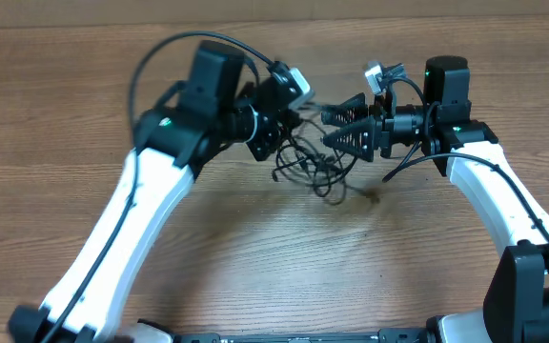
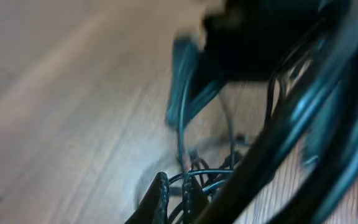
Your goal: Untangle cables
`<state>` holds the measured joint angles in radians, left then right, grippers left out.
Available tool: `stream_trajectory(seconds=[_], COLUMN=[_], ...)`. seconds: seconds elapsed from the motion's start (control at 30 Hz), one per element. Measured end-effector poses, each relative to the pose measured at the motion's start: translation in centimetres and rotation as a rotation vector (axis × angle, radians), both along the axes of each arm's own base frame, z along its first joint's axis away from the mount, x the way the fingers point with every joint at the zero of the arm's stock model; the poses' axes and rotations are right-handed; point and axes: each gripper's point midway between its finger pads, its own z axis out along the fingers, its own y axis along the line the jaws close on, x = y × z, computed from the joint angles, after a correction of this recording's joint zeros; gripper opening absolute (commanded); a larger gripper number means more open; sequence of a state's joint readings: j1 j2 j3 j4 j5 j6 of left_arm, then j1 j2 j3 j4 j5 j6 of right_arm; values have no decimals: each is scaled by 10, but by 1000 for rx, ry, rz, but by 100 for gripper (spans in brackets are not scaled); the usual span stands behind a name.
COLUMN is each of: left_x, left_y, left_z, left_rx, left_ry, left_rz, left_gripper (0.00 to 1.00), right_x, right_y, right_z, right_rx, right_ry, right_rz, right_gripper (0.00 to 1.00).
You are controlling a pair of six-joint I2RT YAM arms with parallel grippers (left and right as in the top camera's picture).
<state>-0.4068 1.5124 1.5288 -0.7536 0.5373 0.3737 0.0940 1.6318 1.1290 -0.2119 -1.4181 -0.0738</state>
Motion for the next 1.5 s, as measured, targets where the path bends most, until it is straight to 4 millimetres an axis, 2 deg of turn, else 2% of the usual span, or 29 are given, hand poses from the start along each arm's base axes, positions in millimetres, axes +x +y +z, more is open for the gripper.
stream_trajectory(seconds=[0.13,0.2,0.3,0.73,0.97,1.13,1.5], left_x=[-5,-5,-4,3,18,22,20], left_y=[25,40,54,69,98,111,118], left_z=[53,69,80,77,72,67,61], left_rx=[-61,-83,-111,-169,-217,-267,-572], left_ry=[-80,-97,-91,13,81,142,432], left_rz=[134,214,302,480,756,903,1188], left_gripper=[4,4,4,4,4,4,4], right_x=[1,1,1,-1,-3,-3,-3], right_y=[0,0,0,-1,-1,-1,-1], right_z=[-4,-4,-4,-6,-9,-9,-12], right_rx=[-13,-13,-15,-18,-22,-22,-31], right_ry=[26,27,27,55,93,111,183], right_rz=[-13,-13,-15,-15,-16,-18,-32], right_gripper=[100,100,100,100,100,100,100])
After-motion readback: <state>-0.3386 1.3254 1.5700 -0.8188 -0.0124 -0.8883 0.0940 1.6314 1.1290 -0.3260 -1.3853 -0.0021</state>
